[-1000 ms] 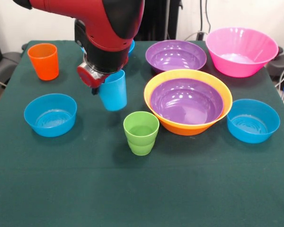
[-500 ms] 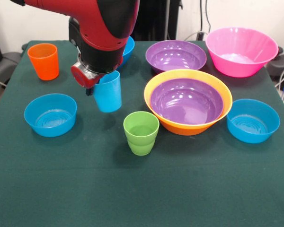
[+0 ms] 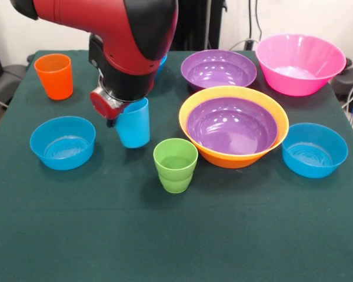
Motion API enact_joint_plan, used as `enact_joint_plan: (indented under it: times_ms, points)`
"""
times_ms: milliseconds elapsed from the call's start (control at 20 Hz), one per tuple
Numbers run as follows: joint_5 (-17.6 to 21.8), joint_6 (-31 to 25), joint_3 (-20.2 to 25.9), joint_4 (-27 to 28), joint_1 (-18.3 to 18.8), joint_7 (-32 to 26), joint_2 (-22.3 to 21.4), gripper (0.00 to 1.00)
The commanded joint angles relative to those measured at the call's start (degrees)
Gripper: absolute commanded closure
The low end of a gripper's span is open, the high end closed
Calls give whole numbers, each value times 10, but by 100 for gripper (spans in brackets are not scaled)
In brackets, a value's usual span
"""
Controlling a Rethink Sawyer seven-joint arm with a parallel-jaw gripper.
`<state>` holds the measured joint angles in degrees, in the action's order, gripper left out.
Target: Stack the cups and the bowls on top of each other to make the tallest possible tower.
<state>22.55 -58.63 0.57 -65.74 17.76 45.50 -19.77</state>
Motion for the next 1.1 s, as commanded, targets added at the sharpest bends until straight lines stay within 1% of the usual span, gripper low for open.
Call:
enact_joint_plan:
  times_ms: [50, 300, 600, 1100]
  points:
    - [-22, 25, 18, 45, -27, 159, 28, 100]
    - [-40, 25, 8, 40, -33, 162, 23, 100]
    - [-58, 32, 0, 48, -40, 172, 29, 100]
    - [-69, 34, -12, 58, -47, 169, 39, 100]
